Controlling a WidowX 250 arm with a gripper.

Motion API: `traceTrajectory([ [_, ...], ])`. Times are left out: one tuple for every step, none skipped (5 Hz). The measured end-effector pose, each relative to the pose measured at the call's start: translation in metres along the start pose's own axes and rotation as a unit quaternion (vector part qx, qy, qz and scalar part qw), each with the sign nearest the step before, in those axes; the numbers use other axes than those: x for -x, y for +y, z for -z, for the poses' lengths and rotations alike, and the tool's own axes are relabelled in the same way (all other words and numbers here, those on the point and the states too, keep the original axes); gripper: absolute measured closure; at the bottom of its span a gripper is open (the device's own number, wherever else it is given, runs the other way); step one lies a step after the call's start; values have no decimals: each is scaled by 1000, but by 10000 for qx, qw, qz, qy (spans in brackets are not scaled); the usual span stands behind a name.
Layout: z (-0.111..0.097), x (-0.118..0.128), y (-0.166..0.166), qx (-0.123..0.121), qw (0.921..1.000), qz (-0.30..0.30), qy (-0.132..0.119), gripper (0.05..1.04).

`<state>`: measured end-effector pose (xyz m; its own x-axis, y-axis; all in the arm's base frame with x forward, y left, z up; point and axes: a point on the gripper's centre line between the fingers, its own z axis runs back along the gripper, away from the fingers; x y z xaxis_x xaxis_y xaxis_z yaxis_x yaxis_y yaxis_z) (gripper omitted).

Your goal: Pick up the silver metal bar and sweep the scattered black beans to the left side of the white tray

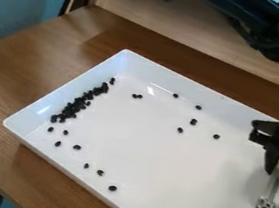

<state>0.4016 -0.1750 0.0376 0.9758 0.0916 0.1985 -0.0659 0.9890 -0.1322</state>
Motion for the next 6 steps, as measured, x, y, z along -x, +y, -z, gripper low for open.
traceTrajectory([
  [-1,-7,16,-1,9999,-131,-34,698],
  [-5,-9,35,-62,9997,-244,-36,698],
  [-8,-10,61,-255,9991,-347,-57,698],
  [-12,-9,97,-619,9969,-400,-260,698],
  [-18,-9,130,-758,9950,-508,-398,698],
  [-23,-10,168,-832,9939,-545,-473,698],
])
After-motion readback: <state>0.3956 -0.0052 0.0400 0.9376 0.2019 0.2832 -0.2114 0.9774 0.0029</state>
